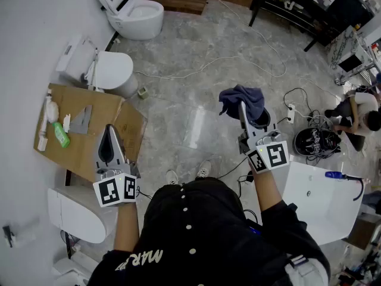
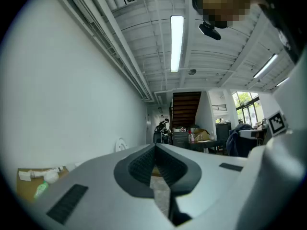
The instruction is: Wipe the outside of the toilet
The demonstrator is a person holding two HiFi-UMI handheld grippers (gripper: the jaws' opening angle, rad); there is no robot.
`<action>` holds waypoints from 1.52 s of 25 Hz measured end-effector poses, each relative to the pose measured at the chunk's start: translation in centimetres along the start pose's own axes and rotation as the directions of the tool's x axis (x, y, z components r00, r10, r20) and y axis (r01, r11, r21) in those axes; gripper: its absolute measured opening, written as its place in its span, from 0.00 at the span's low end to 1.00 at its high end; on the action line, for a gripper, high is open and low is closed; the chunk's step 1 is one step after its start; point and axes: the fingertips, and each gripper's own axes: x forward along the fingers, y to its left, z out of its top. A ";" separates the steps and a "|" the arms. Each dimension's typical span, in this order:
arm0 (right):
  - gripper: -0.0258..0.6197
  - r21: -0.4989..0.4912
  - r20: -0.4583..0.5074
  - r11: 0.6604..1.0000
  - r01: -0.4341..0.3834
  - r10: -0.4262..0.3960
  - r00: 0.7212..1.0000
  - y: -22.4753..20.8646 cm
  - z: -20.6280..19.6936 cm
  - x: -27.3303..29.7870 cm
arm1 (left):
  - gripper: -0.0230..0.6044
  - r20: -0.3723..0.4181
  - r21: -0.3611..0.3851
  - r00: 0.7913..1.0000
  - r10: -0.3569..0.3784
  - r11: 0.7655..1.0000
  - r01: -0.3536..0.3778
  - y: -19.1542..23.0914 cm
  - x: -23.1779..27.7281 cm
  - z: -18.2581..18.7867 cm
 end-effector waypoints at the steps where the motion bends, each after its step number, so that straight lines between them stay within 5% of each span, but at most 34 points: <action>1: 0.23 0.000 0.001 1.000 -0.004 0.004 1.000 -0.3 0.0 -0.1 | 0.05 -0.001 0.000 1.000 0.001 1.000 -0.001 -0.3 0.0 -0.1; 21: 0.23 0.037 0.023 0.999 -0.036 0.035 0.999 -5.7 -1.1 1.0 | 0.05 -0.004 0.019 0.997 0.076 0.997 -0.076 -4.7 0.8 -0.7; 28: 0.23 0.038 -0.001 0.998 -0.045 0.045 0.999 -3.9 -2.4 4.5 | 0.05 -0.035 0.003 0.995 0.090 0.996 -0.090 -1.0 2.9 -2.6; 32: 0.23 0.023 -0.022 0.998 -0.058 0.058 0.998 -2.4 -3.4 7.4 | 0.05 -0.034 0.068 0.999 0.027 0.997 -0.025 0.2 6.0 -3.3; 38: 0.23 -0.006 -0.043 0.999 -0.035 0.035 0.998 -0.7 -3.7 13.0 | 0.05 -0.037 0.000 0.999 0.006 1.000 -0.006 5.3 11.3 -3.6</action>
